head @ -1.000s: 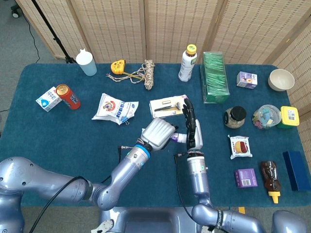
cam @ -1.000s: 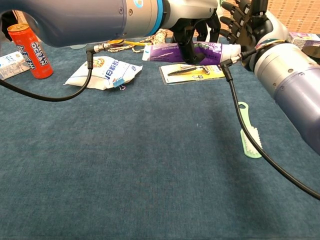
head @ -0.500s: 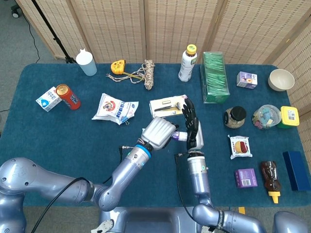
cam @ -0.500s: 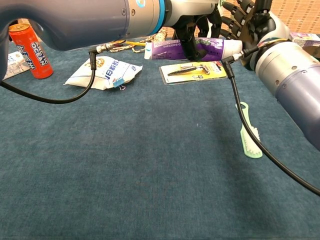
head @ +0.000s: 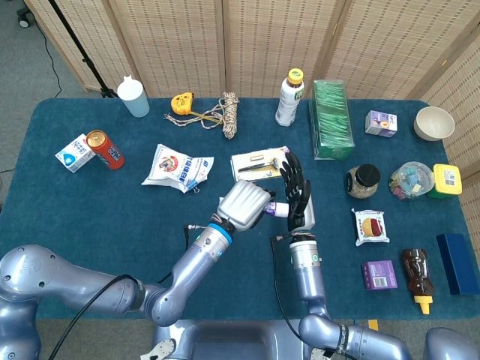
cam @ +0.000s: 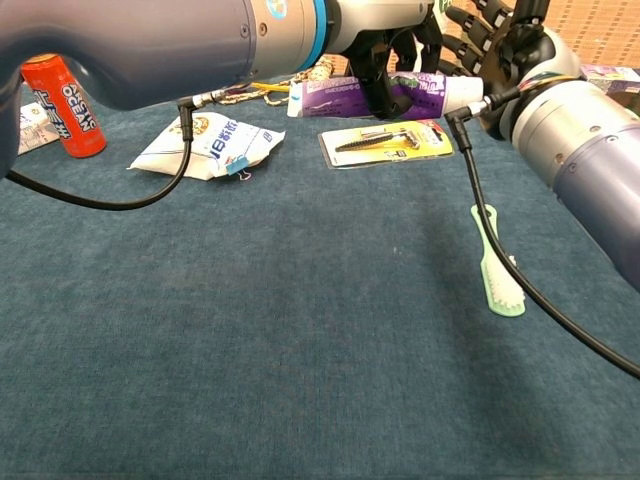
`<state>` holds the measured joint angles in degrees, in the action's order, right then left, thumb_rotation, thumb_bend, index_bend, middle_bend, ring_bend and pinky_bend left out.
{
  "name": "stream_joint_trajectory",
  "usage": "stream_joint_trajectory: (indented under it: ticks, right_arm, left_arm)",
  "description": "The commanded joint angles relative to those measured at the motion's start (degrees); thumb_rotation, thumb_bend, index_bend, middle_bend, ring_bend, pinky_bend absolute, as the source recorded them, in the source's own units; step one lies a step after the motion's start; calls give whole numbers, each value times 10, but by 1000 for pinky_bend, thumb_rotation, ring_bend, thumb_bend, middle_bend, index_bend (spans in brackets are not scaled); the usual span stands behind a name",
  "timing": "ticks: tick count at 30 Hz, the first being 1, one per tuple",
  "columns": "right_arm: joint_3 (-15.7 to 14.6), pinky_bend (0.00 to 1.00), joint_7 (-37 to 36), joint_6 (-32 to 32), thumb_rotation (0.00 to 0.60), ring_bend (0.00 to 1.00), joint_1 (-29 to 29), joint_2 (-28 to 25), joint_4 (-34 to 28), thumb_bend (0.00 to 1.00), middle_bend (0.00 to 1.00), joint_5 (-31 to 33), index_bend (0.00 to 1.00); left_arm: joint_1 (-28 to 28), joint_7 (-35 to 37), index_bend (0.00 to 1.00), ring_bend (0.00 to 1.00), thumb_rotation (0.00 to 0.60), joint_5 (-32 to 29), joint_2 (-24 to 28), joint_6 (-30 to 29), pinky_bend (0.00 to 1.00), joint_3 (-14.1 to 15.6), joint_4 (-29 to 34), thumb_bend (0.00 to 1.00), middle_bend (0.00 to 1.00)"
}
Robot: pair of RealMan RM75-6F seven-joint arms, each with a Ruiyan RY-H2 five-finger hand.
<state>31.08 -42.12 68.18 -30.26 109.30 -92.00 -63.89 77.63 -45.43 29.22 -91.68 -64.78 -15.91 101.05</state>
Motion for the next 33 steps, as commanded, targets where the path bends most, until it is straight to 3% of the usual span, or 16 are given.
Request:
stream_joint_trajectory:
  ticks: [1, 19, 33]
  right_arm:
    - [-2, 0, 5, 3, 0, 0, 0, -2, 6, 0, 0, -4, 0]
    - [-22, 0, 21, 8, 0, 0, 25, -57, 15, 0, 0, -31, 0]
    - [-32, 0, 37, -1, 0, 0, 44, -127, 7, 0, 0, -42, 0]
  left_arm:
    - [-2, -1, 631, 528, 600, 0, 3, 1, 530, 1, 2, 584, 545]
    - [-31, 4, 631, 519, 600, 39, 25, 2, 530, 27, 26, 584, 545]
    - [-64, 25, 612, 502, 600, 61, -2, 19, 530, 66, -12, 583, 545]
